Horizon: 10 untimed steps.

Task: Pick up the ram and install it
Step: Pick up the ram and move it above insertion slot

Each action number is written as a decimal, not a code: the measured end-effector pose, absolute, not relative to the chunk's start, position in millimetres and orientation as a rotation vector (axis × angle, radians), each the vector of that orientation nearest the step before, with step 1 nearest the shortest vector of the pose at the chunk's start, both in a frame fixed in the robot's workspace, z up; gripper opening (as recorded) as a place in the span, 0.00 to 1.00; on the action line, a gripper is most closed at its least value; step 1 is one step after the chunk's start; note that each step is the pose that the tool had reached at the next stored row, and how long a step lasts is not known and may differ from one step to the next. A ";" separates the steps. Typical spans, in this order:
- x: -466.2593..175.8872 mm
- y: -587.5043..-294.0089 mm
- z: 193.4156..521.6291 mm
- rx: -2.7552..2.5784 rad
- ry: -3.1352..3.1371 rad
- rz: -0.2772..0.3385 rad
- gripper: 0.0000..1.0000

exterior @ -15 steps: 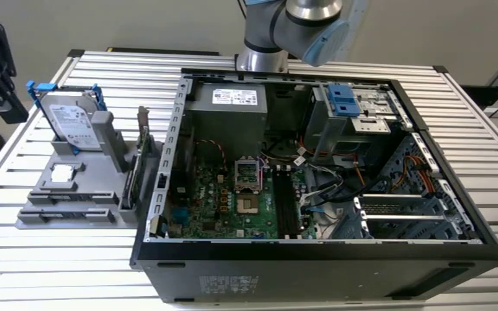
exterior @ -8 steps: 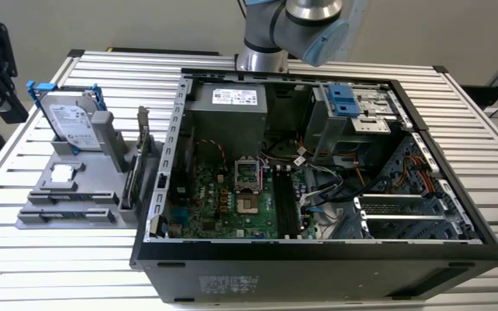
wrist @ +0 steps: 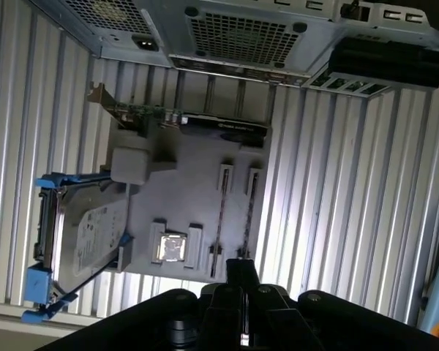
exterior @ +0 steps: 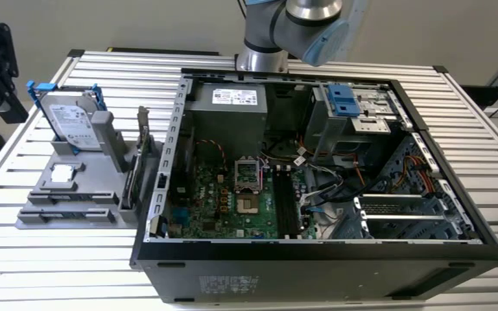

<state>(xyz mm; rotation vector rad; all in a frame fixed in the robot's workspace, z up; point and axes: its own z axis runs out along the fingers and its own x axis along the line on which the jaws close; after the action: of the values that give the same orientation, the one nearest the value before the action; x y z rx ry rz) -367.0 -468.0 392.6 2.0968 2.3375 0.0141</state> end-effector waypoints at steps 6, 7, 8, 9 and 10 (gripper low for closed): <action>-367.0 -468.0 392.6 2.140 2.298 0.014 0.00; -367.0 -468.0 392.6 2.147 2.292 0.014 0.00; -367.0 -468.0 392.6 2.153 2.285 0.014 0.00; -367.0 -468.0 392.6 2.160 2.279 0.014 0.00; -367.0 -468.0 392.6 2.167 2.272 0.014 0.00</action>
<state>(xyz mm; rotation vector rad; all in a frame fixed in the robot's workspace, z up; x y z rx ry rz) -367.0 -468.0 392.6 2.1671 2.2724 0.0135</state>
